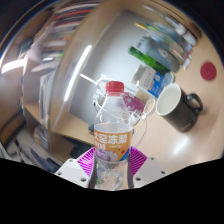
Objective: Pour water
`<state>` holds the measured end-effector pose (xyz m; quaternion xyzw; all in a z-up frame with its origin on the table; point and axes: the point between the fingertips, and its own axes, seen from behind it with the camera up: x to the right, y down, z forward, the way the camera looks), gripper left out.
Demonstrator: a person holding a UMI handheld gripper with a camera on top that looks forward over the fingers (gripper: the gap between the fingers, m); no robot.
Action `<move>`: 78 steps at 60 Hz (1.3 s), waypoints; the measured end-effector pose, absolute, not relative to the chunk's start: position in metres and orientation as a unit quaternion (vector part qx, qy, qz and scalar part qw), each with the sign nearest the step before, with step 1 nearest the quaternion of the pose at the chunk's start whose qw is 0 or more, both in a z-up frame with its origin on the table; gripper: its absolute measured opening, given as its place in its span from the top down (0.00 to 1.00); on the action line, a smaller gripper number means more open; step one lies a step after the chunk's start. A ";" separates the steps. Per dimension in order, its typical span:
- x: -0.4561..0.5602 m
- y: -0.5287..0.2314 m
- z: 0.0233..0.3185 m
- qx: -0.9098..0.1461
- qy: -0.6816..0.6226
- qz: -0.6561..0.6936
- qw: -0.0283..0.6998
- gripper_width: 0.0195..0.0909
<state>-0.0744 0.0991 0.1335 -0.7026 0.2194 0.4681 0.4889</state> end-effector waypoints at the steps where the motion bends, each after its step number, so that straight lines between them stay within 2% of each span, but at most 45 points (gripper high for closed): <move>1: -0.075 0.099 0.135 -0.695 0.235 0.489 0.473 0.66; 7: -0.071 0.102 0.149 -0.651 0.311 0.561 0.406 0.66; 13: -0.057 0.111 0.152 -0.616 0.344 0.596 0.383 0.66; 23: -0.056 0.118 0.156 -0.552 0.427 0.658 0.285 0.66; 35: -0.045 0.125 0.157 -0.492 0.475 0.691 0.235 0.66; 53: -0.044 0.127 0.161 -0.486 0.468 0.701 0.231 0.66; 59: -0.049 0.126 0.164 -0.513 0.439 0.690 0.262 0.66; 65: -0.053 0.121 0.181 -0.564 0.374 0.661 0.325 0.66; 71: -0.033 0.111 0.215 -0.602 0.278 0.605 0.441 0.65; 78: 0.025 0.102 0.272 -0.628 0.173 0.466 0.599 0.65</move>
